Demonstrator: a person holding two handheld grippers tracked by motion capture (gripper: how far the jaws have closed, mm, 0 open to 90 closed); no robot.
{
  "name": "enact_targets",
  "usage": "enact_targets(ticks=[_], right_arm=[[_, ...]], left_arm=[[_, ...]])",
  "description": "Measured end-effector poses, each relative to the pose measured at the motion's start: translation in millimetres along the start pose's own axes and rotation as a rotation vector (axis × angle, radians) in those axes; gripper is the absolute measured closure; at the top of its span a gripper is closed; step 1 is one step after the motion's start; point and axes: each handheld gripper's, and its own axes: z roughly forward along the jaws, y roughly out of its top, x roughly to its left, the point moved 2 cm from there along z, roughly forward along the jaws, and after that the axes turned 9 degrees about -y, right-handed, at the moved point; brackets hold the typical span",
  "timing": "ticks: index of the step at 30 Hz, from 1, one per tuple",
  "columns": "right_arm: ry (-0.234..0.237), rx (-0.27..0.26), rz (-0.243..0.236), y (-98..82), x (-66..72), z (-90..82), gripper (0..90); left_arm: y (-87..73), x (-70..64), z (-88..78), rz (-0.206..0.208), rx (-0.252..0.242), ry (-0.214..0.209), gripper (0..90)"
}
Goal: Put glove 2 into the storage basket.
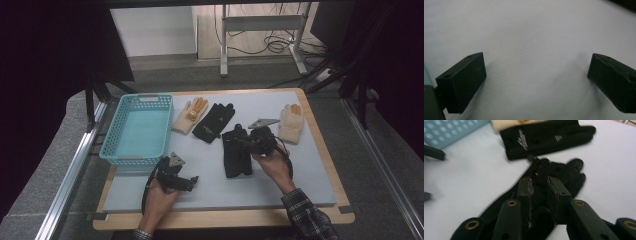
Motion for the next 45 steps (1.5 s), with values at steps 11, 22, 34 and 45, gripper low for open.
enact_targets(ticks=[11, 22, 34, 45], right_arm=[[-0.021, 0.088, -0.059, -19.7, 0.4, 47.7, 40.7], [0.024, 0.083, -0.021, -18.7, 9.7, 45.8, 83.0], [0.102, -0.021, 0.133, -6.2, 41.8, -18.1, 82.8], [0.063, -0.023, 0.123, -18.7, 49.3, -0.3, 62.9]], left_arm=[[0.0, 0.0, 0.0, 0.000, -0.001, 0.000, 2.3], [0.0, 0.0, 0.1, 0.000, 0.000, 0.001, 2.3], [0.1, -0.1, 0.5, -0.002, -0.006, 0.001, 2.3], [0.0, 0.1, 0.0, 0.002, 0.000, 0.001, 2.3]])
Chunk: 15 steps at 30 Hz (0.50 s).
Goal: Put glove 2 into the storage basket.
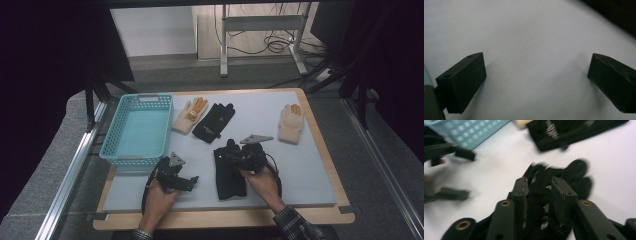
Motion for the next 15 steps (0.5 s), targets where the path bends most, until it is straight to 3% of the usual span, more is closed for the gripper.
enact_targets(ticks=[3, 7, 9, 10, 15], right_arm=[[-0.016, -0.007, -0.017, 7.5, -5.2, 6.3, 63.2], [0.000, 0.015, -0.062, 27.7, -17.6, 37.6, 71.7], [0.013, 0.019, -0.061, 30.4, -19.2, 42.4, 72.9], [0.016, 0.029, -0.050, 38.1, -23.5, 55.8, 74.0], [0.021, 0.047, -0.074, 51.3, -25.4, 82.9, 69.1]], left_arm=[[-0.1, -0.1, 0.0, -0.002, 0.000, 0.000, 2.3], [-0.1, -0.1, 0.0, -0.002, 0.000, 0.000, 2.3], [-0.1, -0.1, 0.0, -0.002, 0.000, 0.000, 2.3], [-0.1, 0.1, -0.1, 0.000, 0.002, -0.001, 2.3], [0.0, 0.1, -0.2, 0.000, 0.002, -0.002, 2.3]])
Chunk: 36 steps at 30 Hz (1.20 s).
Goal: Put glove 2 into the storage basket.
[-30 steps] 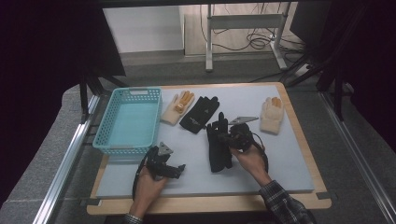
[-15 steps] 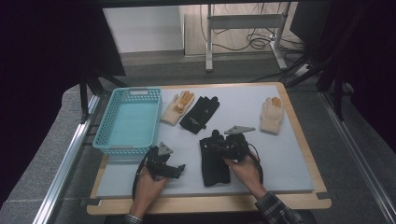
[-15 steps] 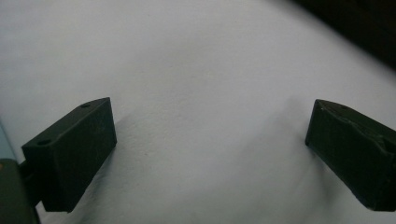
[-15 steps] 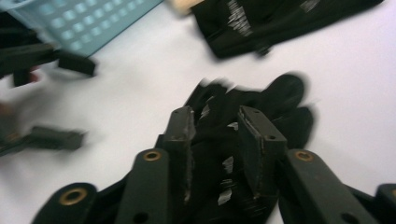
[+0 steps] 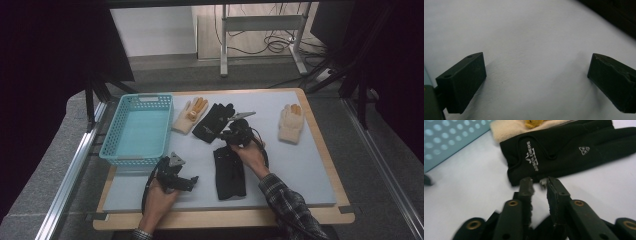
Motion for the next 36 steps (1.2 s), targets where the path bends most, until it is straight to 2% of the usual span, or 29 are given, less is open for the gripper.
enact_targets(ticks=[5, 6, 7, 9, 10, 16, 17, 22, 30, 36], right_arm=[[-0.022, 0.043, -0.046, 4.7, 1.8, 23.5, 63.7], [-0.022, 0.043, -0.046, 4.7, 1.8, 23.5, 63.7], [-0.037, 0.058, -0.070, 4.2, 3.2, 30.5, 63.9], [-0.056, 0.079, -0.115, 2.7, 5.0, 36.8, 68.0], [-0.062, 0.067, -0.136, 2.3, 5.9, 37.2, 75.3], [-0.066, 0.072, -0.142, 3.7, 6.4, 35.8, 77.1], [-0.062, 0.040, -0.132, 5.9, 5.6, 29.2, 77.2], [-0.064, -0.023, -0.112, 16.7, 3.2, 1.5, 77.2], [-0.078, -0.082, -0.106, 20.3, -1.8, -34.1, 77.2], [-0.075, -0.122, -0.090, 21.5, -9.3, -69.0, 77.1]], left_arm=[[0.0, 0.0, 0.2, 0.000, -0.002, 0.001, 2.3], [0.0, 0.0, 0.2, 0.000, -0.002, 0.001, 2.3], [0.0, 0.0, 0.2, 0.000, -0.002, 0.000, 2.3], [0.0, -0.2, 0.3, -0.003, -0.004, 0.000, 2.3], [0.0, -0.2, 0.3, -0.002, -0.004, 0.000, 2.3], [0.0, -0.1, 0.3, -0.002, -0.003, 0.000, 2.3], [0.0, -0.1, 0.3, -0.002, -0.003, 0.000, 2.3], [-0.1, 0.0, 0.3, -0.001, -0.002, 0.000, 2.3], [-0.1, 0.1, 0.3, 0.000, -0.002, 0.000, 2.3], [0.0, -0.1, 0.2, -0.002, -0.003, -0.001, 2.3]])
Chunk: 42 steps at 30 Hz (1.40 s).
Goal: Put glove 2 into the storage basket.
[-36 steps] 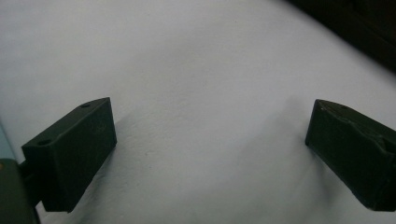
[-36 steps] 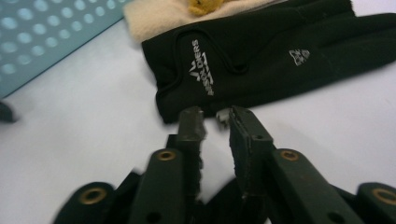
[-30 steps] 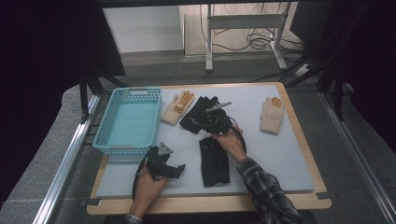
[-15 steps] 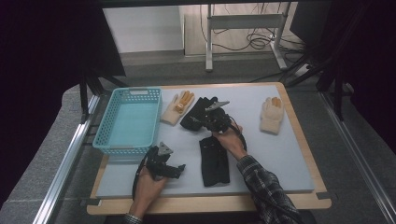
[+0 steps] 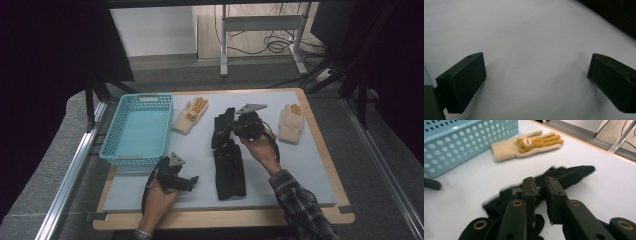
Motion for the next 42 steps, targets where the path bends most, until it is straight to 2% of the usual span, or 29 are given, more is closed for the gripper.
enact_targets(ticks=[3, 6, 10, 12, 14, 16, 22, 24, 25, 27, 28, 29, 32, 34, 38, 39, 42], right_arm=[[0.006, -0.017, 0.005, 0.0, -1.9, -19.1, 77.1], [0.002, 0.008, 0.005, -9.4, -2.9, -33.4, 77.0], [-0.015, 0.075, 0.005, -35.0, -8.7, -35.4, 75.5], [-0.039, 0.085, 0.015, -47.7, -16.0, -33.3, 67.3], [-0.039, 0.084, 0.044, -52.2, -24.0, -27.8, 63.2], [-0.014, 0.081, 0.066, -52.9, -28.2, -17.3, 60.7], [0.030, 0.112, 0.064, -54.1, -25.0, 26.2, 49.0], [0.022, 0.149, 0.042, -57.7, -21.4, 41.1, 48.0], [0.015, 0.163, 0.021, -61.0, -19.4, 49.6, 48.8], [0.066, 0.150, 0.068, -63.9, -19.2, 53.7, 62.0], [0.066, 0.150, 0.068, -63.9, -19.2, 53.7, 62.0], [0.087, 0.150, 0.104, -65.0, -18.5, 54.2, 72.4], [0.068, 0.158, 0.097, -63.6, -14.3, 52.6, 82.3], [0.054, 0.171, 0.089, -60.9, -12.9, 51.0, 85.3], [0.038, 0.157, 0.080, -57.6, -13.6, 45.7, 87.0], [0.026, 0.140, 0.087, -54.6, -15.3, 39.6, 87.0], [0.030, 0.119, 0.109, -49.2, -19.5, 28.0, 87.0]], left_arm=[[0.0, 0.1, 0.0, 0.002, 0.000, 0.001, 2.3], [0.0, 0.1, 0.0, 0.002, 0.000, 0.001, 2.3], [0.0, 0.1, -0.1, 0.002, 0.001, 0.002, 2.3], [0.1, -0.2, 0.3, -0.003, -0.002, 0.000, 2.3], [0.0, 0.0, 0.1, 0.000, 0.001, 0.000, 2.2], [0.1, -0.1, 0.1, -0.001, 0.001, 0.000, 2.2], [0.0, 0.0, 0.0, 0.000, 0.001, 0.000, 2.3], [0.0, 0.0, 0.0, 0.000, 0.001, 0.000, 2.3], [0.0, 0.0, 0.0, 0.000, 0.001, 0.000, 2.3], [0.0, 0.0, 0.1, 0.000, 0.000, 0.001, 2.2], [0.0, 0.0, 0.1, 0.000, 0.000, 0.001, 2.3], [0.1, 0.0, 0.1, 0.000, 0.000, 0.001, 2.2], [0.1, 0.0, 0.1, 0.000, 0.001, 0.001, 2.2], [0.1, -0.1, 0.2, 0.000, 0.001, 0.001, 2.3], [0.1, 0.0, 0.1, 0.000, 0.001, 0.001, 2.3], [0.1, 0.0, 0.1, 0.000, 0.001, 0.001, 2.2], [0.1, 0.0, 0.1, 0.000, 0.001, 0.001, 2.3]])
